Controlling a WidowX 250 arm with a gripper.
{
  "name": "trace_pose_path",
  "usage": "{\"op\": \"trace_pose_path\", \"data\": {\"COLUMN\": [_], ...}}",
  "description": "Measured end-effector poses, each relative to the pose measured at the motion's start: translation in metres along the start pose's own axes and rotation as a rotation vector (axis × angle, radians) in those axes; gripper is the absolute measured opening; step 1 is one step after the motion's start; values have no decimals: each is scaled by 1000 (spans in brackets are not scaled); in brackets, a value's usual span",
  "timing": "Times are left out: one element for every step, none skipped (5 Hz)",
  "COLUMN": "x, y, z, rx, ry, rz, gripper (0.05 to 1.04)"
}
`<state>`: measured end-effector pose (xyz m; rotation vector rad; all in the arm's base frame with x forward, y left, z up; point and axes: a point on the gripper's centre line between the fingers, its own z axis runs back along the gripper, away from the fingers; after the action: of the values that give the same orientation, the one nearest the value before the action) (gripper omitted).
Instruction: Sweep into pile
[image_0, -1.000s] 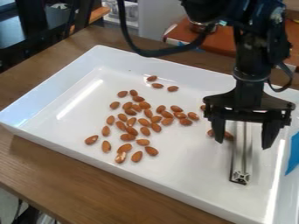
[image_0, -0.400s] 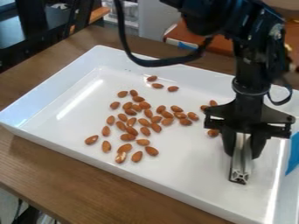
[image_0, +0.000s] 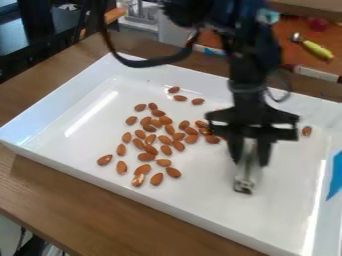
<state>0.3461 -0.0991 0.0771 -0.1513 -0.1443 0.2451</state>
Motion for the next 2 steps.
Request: {"op": "trace_pose_path", "data": {"x": [1,1], "y": [25,58], "z": [3,9], "rx": [-19,-16], "ry": [36,45], "rz": [-4,-4], "gripper": [380,380]}}
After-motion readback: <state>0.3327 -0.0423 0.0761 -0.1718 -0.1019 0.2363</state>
